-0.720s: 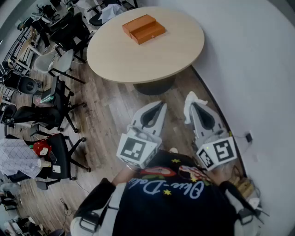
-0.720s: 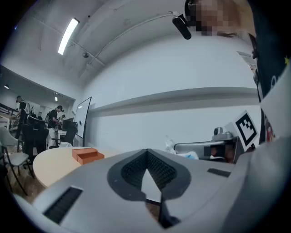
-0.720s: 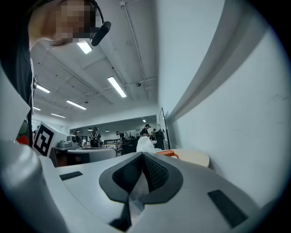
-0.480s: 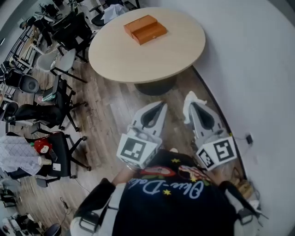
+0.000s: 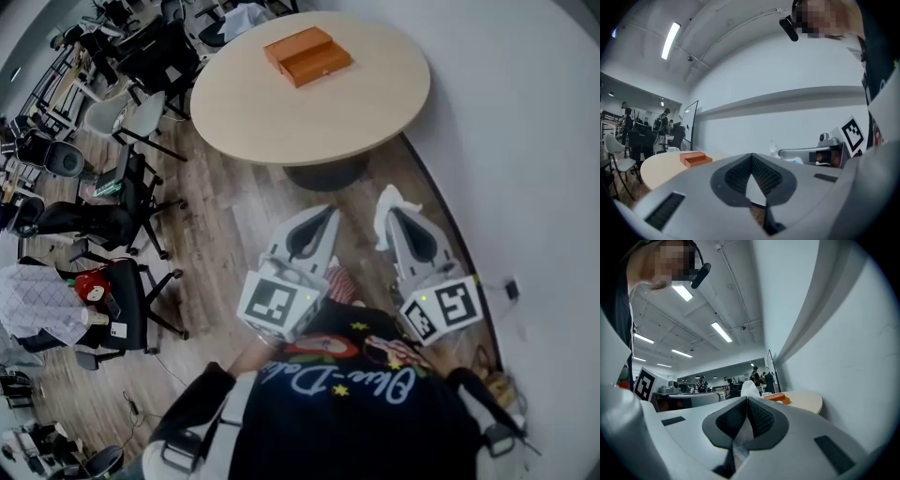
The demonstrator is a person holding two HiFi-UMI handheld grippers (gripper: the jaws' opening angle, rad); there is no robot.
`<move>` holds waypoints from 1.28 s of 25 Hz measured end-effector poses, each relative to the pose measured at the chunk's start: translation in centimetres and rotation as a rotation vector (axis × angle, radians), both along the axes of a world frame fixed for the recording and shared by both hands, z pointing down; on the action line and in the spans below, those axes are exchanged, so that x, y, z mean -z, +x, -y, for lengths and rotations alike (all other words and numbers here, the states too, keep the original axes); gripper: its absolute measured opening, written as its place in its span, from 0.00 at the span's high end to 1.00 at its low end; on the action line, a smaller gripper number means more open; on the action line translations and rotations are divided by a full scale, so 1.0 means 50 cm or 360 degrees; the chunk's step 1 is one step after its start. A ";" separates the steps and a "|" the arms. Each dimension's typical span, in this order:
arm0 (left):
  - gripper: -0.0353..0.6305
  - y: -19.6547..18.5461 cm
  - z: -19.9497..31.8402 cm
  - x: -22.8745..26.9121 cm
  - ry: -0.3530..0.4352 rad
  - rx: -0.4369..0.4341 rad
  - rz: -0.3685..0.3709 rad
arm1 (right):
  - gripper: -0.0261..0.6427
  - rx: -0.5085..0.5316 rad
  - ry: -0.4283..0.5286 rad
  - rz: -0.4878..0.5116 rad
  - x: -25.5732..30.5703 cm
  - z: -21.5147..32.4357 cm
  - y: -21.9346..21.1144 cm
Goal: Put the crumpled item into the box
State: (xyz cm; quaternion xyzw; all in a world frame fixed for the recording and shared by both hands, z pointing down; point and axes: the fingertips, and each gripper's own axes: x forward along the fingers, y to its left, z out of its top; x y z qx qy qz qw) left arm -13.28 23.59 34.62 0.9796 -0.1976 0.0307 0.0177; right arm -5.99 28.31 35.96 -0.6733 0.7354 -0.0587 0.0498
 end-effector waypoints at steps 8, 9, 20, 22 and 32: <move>0.96 0.039 0.037 -0.003 -0.0001 -0.0030 -0.0018 | 0.96 -0.0025 0.0009 -0.0011 0.003 0.036 0.037; 0.96 0.045 0.046 -0.004 -0.0004 -0.0029 -0.0024 | 0.96 -0.0027 0.0013 -0.0018 0.005 0.042 0.043; 0.96 0.110 0.138 -0.005 -0.0028 -0.0009 -0.0038 | 0.96 -0.0015 -0.0001 -0.0057 0.022 0.123 0.107; 0.96 0.118 0.151 -0.008 -0.0028 0.0001 -0.0039 | 0.96 -0.0005 -0.0010 -0.0059 0.018 0.136 0.115; 0.96 0.167 0.218 -0.028 -0.0064 -0.0011 -0.0022 | 0.96 0.0017 -0.0038 -0.0068 0.006 0.208 0.154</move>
